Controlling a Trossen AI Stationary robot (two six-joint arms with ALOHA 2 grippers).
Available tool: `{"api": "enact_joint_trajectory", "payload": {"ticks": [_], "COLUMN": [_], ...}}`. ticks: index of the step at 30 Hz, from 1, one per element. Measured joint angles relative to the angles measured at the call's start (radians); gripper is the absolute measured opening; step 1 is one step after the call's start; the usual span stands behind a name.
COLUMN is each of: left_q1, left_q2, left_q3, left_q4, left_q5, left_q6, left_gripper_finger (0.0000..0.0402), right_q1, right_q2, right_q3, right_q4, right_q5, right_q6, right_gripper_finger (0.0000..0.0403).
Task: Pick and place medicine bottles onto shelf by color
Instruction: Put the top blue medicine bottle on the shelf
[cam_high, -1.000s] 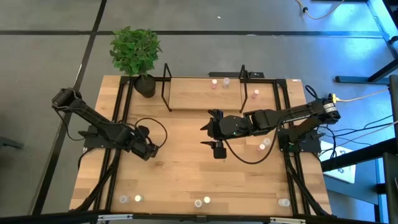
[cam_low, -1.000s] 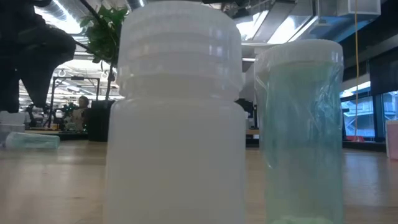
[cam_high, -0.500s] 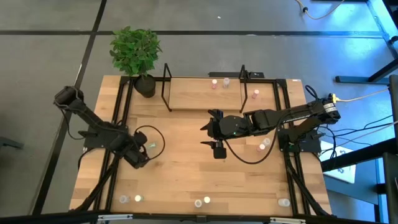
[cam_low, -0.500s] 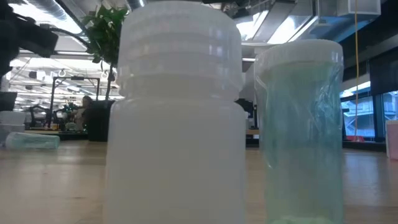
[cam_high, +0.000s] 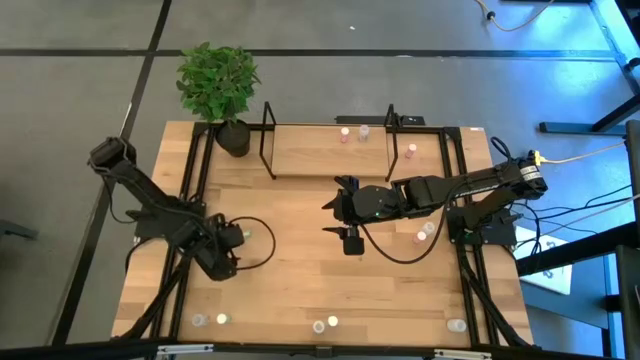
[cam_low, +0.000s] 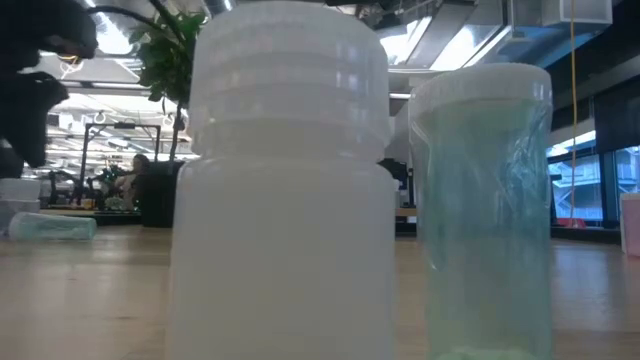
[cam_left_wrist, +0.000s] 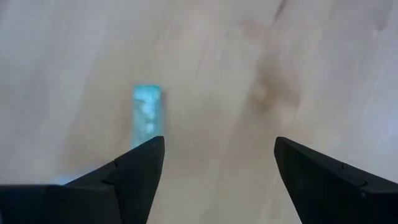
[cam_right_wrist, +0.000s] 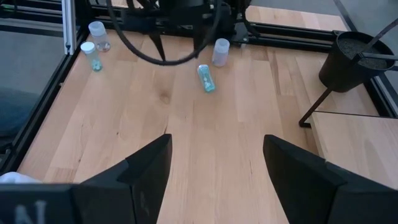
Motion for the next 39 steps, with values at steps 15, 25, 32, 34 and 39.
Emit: {"api": "enact_joint_trajectory", "payload": {"ticks": [15, 25, 32, 34, 39], "left_q1": [0.148, 0.210, 0.245, 0.252, 0.271], "left_q2": [0.166, 0.261, 0.322, 0.329, 0.329], "left_q3": [-0.017, -0.017, -0.014, -0.013, -0.014], "left_q4": [-0.033, -0.016, 0.007, 0.008, 0.012], "left_q5": [-0.007, -0.008, -0.007, -0.001, 0.018], "left_q6": [0.221, 0.252, 0.283, 0.298, 0.305], "left_gripper_finger": [0.0299, 0.0299, 0.0299, 0.0299, 0.0299], "right_q1": [0.000, 0.000, 0.000, 0.000, 0.000], "right_q2": [0.000, 0.000, 0.000, 0.000, 0.000], "right_q3": [0.000, 0.000, 0.000, 0.000, 0.000], "right_q4": [0.000, 0.000, 0.000, 0.000, 0.000], "right_q5": [0.000, 0.000, 0.000, 0.000, 0.000], "right_q6": [0.000, 0.000, 0.000, 0.000, 0.000], "right_gripper_finger": [0.0255, 0.0255, 0.0255, 0.0255, 0.0255]}}
